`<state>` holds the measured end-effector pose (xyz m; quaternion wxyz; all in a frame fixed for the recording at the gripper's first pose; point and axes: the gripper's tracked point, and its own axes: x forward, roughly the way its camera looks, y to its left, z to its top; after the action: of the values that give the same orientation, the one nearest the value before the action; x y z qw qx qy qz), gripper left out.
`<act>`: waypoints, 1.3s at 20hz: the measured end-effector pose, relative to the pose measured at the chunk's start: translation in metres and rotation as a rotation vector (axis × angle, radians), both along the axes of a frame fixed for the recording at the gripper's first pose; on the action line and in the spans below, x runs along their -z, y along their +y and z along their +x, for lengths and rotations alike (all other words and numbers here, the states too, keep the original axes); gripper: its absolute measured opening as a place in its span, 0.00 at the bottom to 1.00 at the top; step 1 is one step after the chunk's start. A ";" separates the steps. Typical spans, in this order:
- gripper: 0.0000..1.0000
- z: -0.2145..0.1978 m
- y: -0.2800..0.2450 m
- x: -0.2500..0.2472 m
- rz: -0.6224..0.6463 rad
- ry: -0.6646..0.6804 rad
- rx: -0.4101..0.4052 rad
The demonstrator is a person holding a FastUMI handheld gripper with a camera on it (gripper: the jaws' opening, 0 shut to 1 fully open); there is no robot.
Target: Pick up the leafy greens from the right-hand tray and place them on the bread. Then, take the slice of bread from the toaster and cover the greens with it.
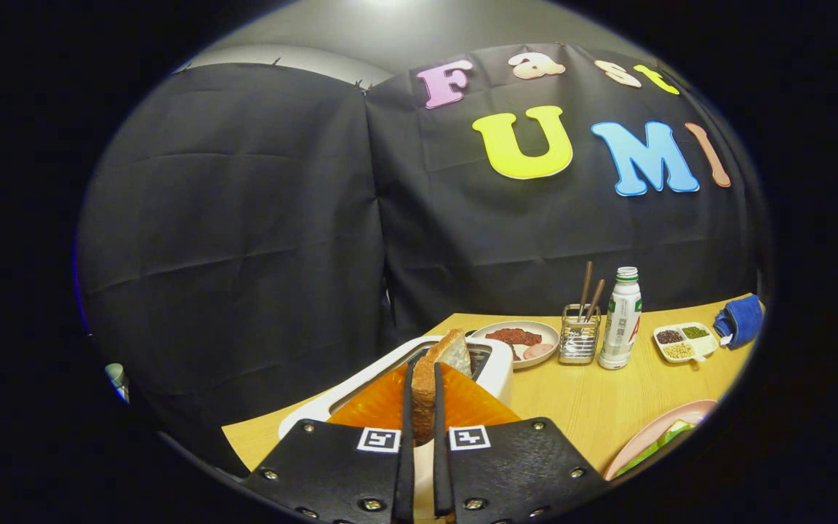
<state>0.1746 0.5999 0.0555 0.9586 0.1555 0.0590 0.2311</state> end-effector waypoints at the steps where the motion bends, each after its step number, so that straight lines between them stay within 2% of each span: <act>1: 0.10 -0.003 -0.003 -0.008 0.010 -0.019 -0.001; 7: 0.10 -0.014 -0.034 -0.046 0.110 -0.084 -0.001; 9: 0.10 -0.023 -0.045 -0.060 0.165 -0.092 -0.023; 12: 0.10 -0.028 -0.078 -0.066 0.150 -0.125 0.023; 20: 0.10 -0.040 -0.190 -0.007 0.038 -0.060 0.195; 26: 0.10 -0.052 -0.260 0.058 -0.137 0.024 0.282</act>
<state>0.1226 0.3401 -0.0027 0.9891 0.0992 0.0638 0.0879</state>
